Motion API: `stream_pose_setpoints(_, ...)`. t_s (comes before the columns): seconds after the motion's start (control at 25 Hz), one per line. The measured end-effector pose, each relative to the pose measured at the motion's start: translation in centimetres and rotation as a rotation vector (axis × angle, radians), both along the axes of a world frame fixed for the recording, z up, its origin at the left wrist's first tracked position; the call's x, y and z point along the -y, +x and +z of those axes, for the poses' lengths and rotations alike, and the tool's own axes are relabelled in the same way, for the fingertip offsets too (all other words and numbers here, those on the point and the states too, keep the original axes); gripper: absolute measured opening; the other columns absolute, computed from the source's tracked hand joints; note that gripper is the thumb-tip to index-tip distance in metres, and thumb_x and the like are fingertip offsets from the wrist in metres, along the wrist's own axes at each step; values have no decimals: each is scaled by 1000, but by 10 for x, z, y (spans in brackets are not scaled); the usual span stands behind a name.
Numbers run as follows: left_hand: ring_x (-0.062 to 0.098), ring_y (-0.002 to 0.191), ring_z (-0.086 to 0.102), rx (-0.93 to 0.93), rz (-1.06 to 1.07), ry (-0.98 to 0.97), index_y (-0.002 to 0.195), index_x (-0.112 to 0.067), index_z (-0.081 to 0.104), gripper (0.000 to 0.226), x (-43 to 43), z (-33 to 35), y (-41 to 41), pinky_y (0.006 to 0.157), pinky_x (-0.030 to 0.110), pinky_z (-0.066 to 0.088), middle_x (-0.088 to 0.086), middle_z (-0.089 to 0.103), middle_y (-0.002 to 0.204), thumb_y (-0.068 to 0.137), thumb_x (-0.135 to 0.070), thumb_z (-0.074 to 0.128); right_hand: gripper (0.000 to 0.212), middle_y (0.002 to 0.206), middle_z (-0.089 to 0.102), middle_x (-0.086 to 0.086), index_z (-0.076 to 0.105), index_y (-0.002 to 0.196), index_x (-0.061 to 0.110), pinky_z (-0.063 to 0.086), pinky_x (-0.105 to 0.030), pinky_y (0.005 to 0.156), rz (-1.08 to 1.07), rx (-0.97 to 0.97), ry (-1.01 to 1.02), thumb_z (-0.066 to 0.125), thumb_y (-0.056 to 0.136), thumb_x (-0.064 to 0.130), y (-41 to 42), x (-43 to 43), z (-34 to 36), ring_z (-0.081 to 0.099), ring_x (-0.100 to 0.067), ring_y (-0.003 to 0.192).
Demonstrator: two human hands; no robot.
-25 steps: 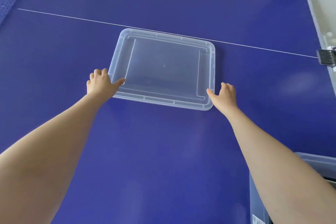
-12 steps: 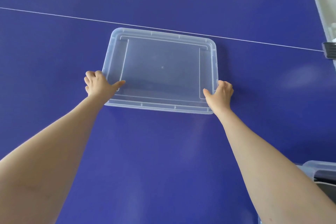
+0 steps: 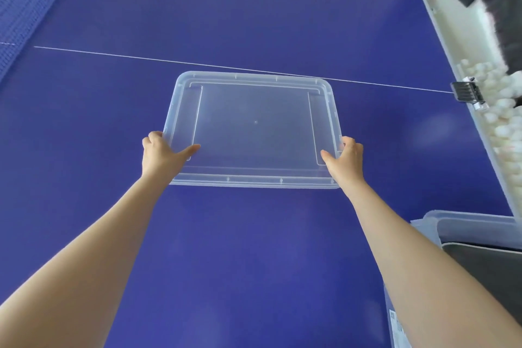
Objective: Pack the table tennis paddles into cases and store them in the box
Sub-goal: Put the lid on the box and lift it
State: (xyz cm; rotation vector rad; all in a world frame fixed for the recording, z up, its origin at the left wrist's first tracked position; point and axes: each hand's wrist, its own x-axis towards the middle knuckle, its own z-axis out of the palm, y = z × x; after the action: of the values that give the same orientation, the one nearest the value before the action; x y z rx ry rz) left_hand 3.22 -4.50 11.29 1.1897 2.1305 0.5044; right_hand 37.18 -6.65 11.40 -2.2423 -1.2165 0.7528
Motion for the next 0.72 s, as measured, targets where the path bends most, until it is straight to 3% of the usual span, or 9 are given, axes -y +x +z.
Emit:
stream_pose_setpoints(0.12,23,94,47,42,1,73,131,-5,37,82,31,21,5,82,38,45,9,39,133,72,-44,79,55,132,37,-11,39,136,8,37,-27,78,-20,1,35,63,88,22,7,33,23,42,-16,95)
stream_pose_setpoints(0.28,18,97,46,134,23,155,124,-9,41,76,77,40,18,85,37,46,3,42,125,69,-41,82,54,130,40,-12,41,135,8,37,-28,78,-52,9,92,65,87,20,21,74,49,42,-17,94)
stream_pose_setpoints(0.52,19,98,48,200,46,187,123,-10,41,75,137,61,47,84,40,49,-1,39,116,68,-39,84,55,132,41,-12,42,136,9,33,-23,83,-46,64,148,66,87,21,50,131,83,47,-24,115)
stream_pose_setpoints(0.72,24,103,55,210,87,228,110,-18,42,69,168,82,77,83,49,54,1,45,117,63,-41,86,58,133,44,-13,45,136,9,30,-19,85,-25,99,235,69,85,22,89,153,113,47,-25,118)
